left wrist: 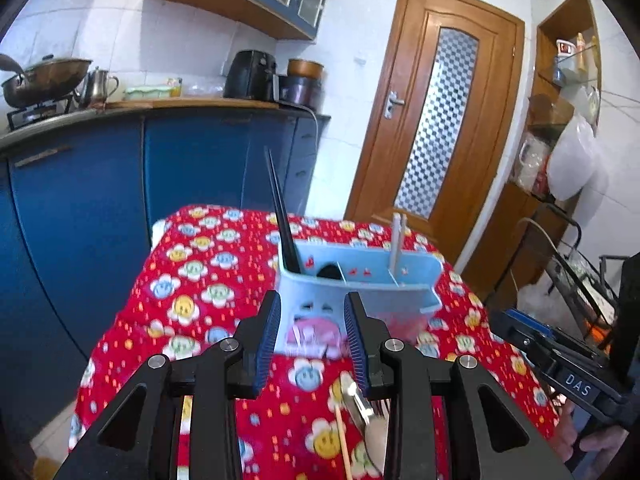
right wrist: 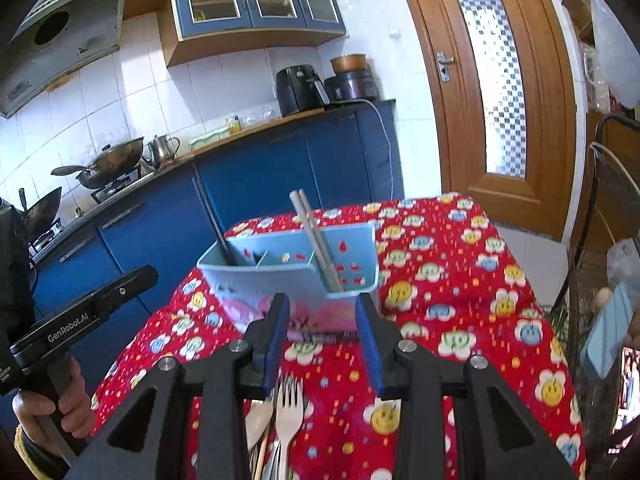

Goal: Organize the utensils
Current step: 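Grasp a wooden chopstick with the left gripper while the right moves toward the forks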

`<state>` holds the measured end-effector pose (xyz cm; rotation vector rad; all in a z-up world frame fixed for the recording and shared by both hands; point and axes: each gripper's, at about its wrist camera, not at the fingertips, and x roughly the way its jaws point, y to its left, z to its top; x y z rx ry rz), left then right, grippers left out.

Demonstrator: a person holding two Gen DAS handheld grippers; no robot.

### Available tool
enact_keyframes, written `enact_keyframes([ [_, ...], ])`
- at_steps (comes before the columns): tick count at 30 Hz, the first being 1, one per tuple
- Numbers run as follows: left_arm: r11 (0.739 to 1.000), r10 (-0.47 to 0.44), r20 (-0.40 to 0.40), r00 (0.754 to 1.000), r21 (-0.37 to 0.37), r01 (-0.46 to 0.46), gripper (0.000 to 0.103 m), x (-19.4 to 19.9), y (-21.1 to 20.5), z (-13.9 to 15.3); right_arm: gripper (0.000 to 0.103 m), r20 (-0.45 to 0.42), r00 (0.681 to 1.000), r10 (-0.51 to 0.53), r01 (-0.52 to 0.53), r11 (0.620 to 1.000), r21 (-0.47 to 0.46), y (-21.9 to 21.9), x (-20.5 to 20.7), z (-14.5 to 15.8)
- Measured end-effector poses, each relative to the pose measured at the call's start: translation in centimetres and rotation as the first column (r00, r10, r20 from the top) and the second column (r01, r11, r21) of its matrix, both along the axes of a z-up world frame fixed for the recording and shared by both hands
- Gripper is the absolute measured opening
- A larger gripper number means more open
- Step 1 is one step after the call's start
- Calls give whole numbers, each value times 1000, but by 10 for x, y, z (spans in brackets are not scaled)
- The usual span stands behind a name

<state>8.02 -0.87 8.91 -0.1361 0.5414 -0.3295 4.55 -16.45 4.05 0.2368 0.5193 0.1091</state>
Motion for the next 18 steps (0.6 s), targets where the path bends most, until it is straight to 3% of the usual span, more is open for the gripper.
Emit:
enact_keyframes([
  [10,999,-33,-147,989,21,37,33,-14,0,-24,39,-53,998,15,-14,1000,13,2,-25,-15],
  [18,996,-50,-261,964,61,68,34,-14,-5,-52,40,-102,995,11,-8,999,32,-4,-31,-31],
])
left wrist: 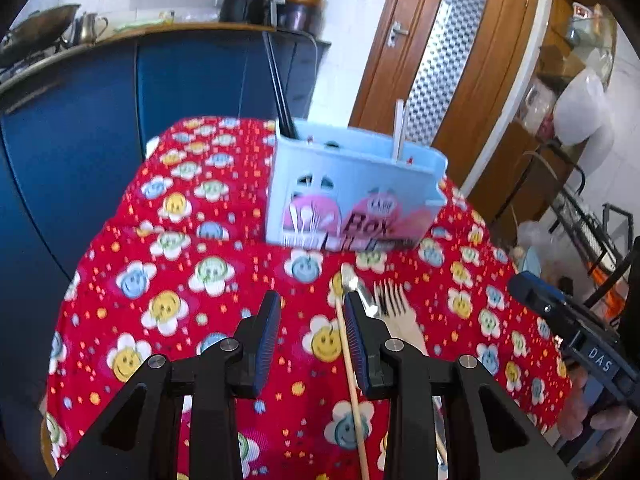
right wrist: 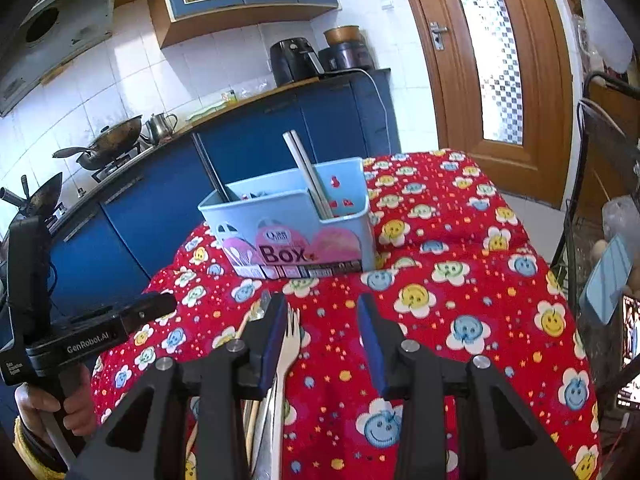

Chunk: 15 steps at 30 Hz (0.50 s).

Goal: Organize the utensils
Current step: 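Grasp a wooden chopstick with the left gripper while the right moves toward the forks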

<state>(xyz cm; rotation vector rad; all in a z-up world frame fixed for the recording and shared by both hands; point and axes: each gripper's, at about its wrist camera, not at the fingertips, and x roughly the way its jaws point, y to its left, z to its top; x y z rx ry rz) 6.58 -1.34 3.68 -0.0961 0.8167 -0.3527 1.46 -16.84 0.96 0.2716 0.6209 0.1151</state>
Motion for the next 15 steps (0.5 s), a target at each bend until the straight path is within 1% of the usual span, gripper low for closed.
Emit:
enact_keyframes([
  [4,999,-24,-40,999,26,25,34,0,-7,-10,40,-22,1000,-6,6,1000,7,-4,-1,-7],
  [8,996,-45,-85,995,67,51,34,0,-16,-20,42,-37,999,-15,16,1000,17,-9,-2,-13],
  [12,992,-62,-143,988,105,77,34,0,-24,-32,42,-46,999,-19,20,999,26,-14,-3,-18],
  [15,989,-69,-182,981,119,92,33,0,-28,-38,43,-52,998,-22,24,999,36,-17,-4,-20],
])
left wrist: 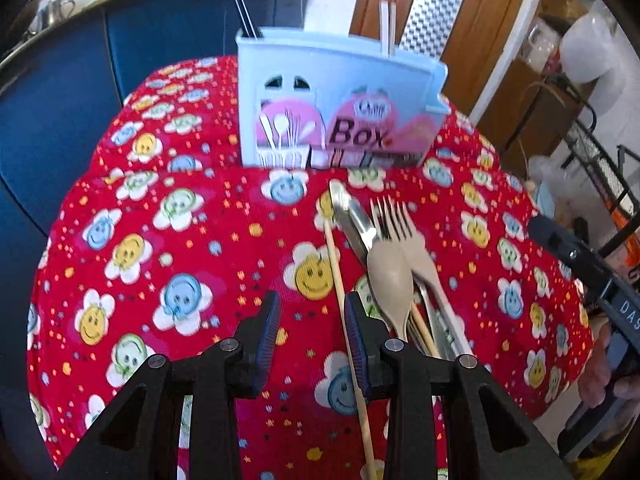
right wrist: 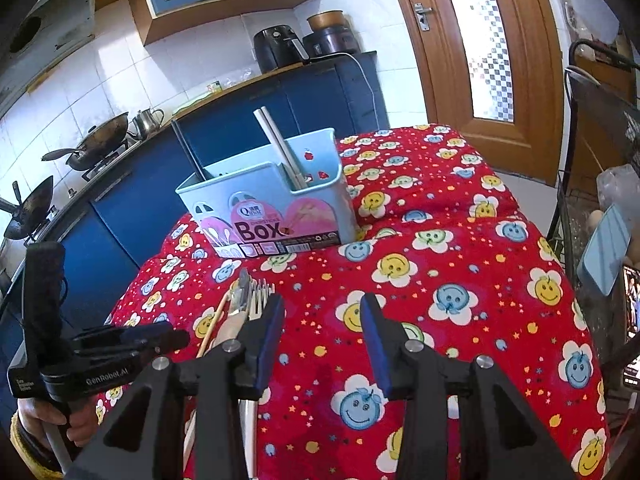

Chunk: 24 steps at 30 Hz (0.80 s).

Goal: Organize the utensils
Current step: 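Grasp a wooden chopstick with the left gripper while the right moves toward the forks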

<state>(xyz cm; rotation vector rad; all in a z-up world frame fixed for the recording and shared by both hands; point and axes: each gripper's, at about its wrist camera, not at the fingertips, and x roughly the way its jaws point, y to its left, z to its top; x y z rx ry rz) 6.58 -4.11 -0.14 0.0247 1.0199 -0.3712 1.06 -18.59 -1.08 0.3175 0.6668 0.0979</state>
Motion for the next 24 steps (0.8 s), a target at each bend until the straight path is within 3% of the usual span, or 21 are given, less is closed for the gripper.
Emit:
enact_keyframes([
  [8,998,-62,-103,993,5,63,33,-4,-13,-8,43,-4,1000,-12,12,1000,23,-9,-3,-5],
  [16,991,-111,-150,982,56,121,11,-6,-25,-11,44,2,1000,-13,13,999,36,-13,-6,-6],
  [24,994,-92,-151,984,51,101,5,-4,-22,-12,45,-3,1000,-2,2,999,42,-13,-6,-7],
])
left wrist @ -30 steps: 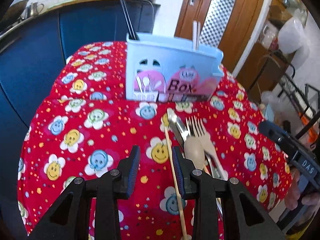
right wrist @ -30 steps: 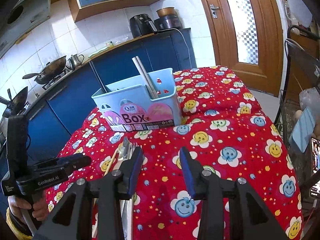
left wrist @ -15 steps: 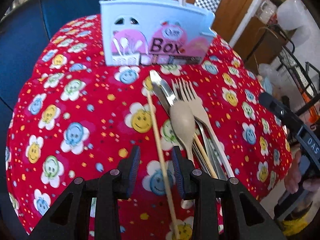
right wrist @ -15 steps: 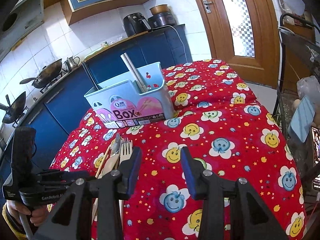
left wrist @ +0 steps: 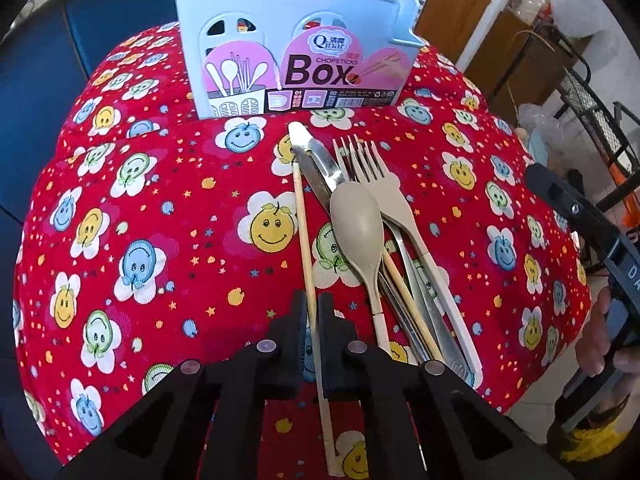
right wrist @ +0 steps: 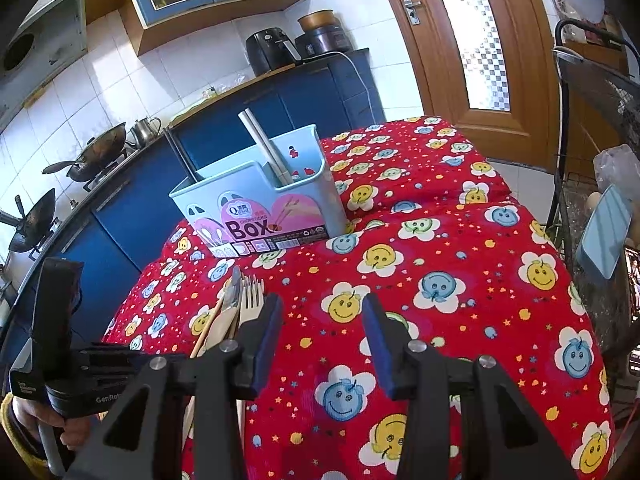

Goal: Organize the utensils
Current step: 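Grasp a wooden chopstick with the left gripper while the right moves toward the forks, then lift the wooden chopstick with the left gripper while the right grasps a white fork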

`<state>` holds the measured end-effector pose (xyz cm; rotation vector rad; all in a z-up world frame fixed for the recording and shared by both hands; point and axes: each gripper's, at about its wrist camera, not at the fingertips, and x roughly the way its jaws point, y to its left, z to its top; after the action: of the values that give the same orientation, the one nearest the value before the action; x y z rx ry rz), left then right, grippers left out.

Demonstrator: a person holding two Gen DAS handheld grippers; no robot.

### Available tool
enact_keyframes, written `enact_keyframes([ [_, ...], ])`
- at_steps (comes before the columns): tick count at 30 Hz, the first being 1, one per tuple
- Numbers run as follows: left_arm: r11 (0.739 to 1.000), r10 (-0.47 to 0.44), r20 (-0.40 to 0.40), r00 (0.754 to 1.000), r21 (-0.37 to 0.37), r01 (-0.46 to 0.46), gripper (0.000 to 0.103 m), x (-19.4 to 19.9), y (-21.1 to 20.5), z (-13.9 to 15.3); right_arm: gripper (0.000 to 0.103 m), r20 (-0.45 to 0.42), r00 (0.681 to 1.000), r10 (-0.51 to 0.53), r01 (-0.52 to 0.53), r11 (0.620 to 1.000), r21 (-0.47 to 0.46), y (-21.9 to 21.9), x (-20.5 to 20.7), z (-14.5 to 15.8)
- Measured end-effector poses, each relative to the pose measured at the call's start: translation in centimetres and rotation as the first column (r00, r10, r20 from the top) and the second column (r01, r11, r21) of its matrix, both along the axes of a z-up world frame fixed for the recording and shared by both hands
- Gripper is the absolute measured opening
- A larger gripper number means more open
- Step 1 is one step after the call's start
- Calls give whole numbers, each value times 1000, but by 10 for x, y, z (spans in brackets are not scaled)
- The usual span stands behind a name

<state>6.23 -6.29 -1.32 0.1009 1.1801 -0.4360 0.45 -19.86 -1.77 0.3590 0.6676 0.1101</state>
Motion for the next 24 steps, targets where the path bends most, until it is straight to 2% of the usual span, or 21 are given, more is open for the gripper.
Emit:
enact_keyframes([
  [4,999,24,5,1000,-39,-24,5,-1,9,1,45,-9,1000,14,-14,1000,-3,3,1,1],
  [10,985,86,24,996,-152,-81,4,-2,34,11,45,-36,999,39,-40,999,-17,11,5,1],
  [15,965,137,98,986,-236,-111,4,-5,55,25,45,-90,993,76,-77,997,-14,21,13,-3],
  [20,957,178,186,966,-263,-125,4,-10,66,36,45,-158,978,133,-136,991,-11,35,22,-8],
  [24,949,196,208,958,-287,-132,4,-11,77,38,45,-235,955,181,-184,983,6,43,29,-14],
])
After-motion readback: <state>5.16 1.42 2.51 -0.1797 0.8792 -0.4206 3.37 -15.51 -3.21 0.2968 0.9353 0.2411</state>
